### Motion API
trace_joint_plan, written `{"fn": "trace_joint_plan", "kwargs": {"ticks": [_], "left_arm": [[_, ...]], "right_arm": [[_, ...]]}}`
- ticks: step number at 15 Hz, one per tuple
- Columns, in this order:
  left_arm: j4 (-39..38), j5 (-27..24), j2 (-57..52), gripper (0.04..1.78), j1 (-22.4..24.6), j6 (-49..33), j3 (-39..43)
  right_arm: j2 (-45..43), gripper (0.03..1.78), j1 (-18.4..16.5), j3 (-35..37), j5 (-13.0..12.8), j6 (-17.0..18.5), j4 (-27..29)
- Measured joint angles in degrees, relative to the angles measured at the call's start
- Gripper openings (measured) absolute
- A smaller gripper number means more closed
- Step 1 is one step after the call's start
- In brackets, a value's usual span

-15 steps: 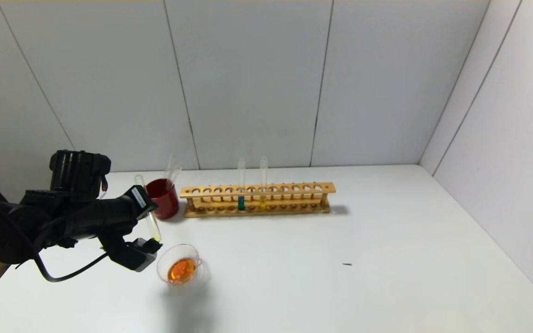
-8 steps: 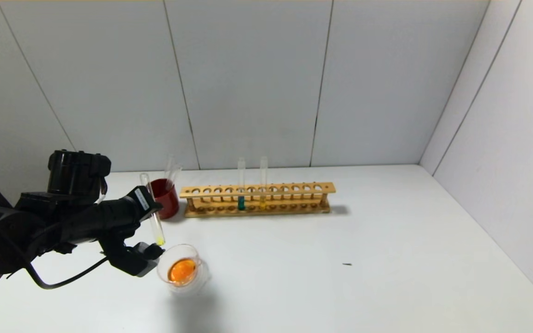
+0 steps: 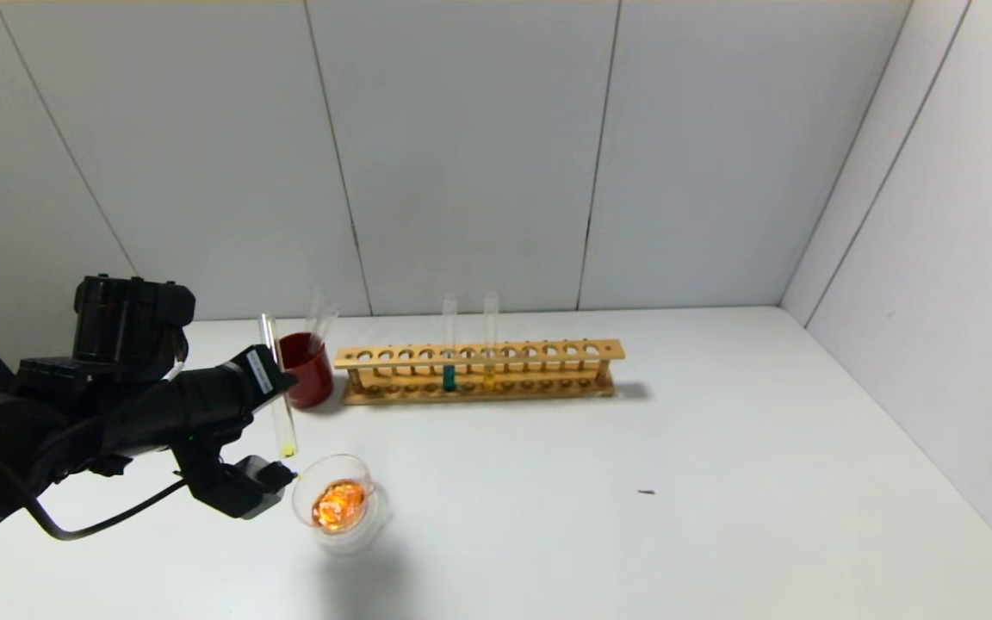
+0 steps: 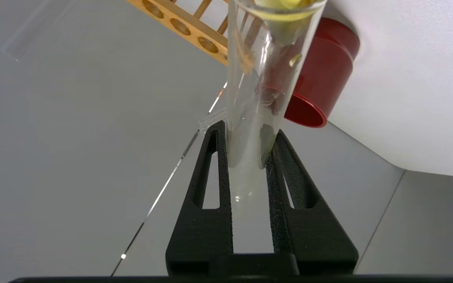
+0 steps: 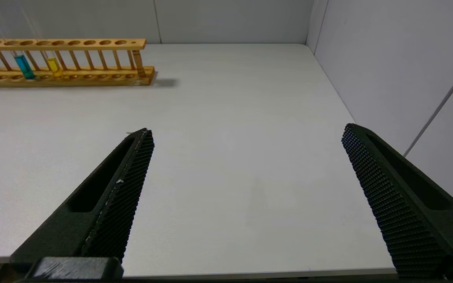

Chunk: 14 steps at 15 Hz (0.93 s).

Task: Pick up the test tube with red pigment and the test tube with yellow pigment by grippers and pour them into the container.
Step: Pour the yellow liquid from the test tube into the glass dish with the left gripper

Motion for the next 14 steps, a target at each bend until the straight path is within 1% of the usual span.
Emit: {"fn": "trace_joint_plan", "kwargs": {"ticks": [3, 6, 14], "left_arm": [[-2.23, 1.79, -0.52, 0.31, -0.6, 1.29, 0.88], [-6.45, 2.12, -0.9, 0.31, -0.69, 3.04, 2.74], [-7.22, 2.07, -2.19, 0.31, -1.73, 4.13, 4.18]], "right_arm": [[0.0, 1.75, -0.02, 0.0, 0.0, 0.0, 0.0], [0.0, 1.75, 0.0, 0.0, 0.0, 0.0, 0.0], [0.0, 1.75, 0.0, 0.0, 0.0, 0.0, 0.0]]}}
